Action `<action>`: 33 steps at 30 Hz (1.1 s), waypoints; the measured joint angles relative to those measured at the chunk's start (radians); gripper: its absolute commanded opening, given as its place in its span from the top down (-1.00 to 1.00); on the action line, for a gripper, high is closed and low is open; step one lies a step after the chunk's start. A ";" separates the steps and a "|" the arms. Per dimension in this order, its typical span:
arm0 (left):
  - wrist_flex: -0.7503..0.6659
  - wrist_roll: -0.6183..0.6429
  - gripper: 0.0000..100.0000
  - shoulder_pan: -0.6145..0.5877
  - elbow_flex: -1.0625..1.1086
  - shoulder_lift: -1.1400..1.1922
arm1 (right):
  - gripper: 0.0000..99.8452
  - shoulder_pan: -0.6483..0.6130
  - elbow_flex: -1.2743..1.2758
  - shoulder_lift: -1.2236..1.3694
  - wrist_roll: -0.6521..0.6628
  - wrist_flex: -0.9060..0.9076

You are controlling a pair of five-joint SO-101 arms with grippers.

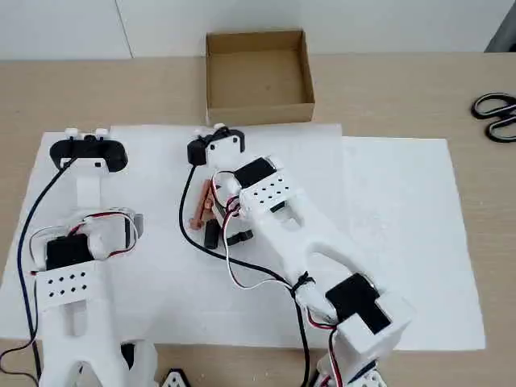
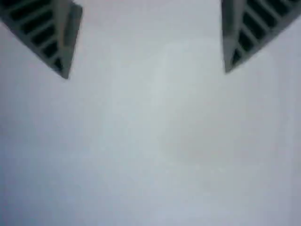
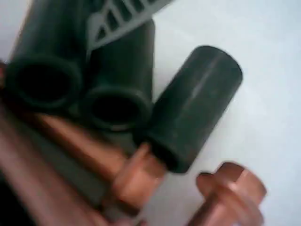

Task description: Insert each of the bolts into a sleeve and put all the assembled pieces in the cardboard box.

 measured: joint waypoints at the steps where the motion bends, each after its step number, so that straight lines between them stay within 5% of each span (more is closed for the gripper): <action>1: 0.000 0.000 0.60 0.000 0.005 0.000 | 0.65 -0.002 0.000 0.003 0.000 0.000; 23: 0.000 0.000 0.60 0.000 0.008 0.000 | 0.65 -0.038 0.000 0.110 -0.002 -0.020; 33: 0.000 0.000 0.60 0.000 0.008 0.000 | 0.98 -0.031 0.000 0.110 0.031 -0.021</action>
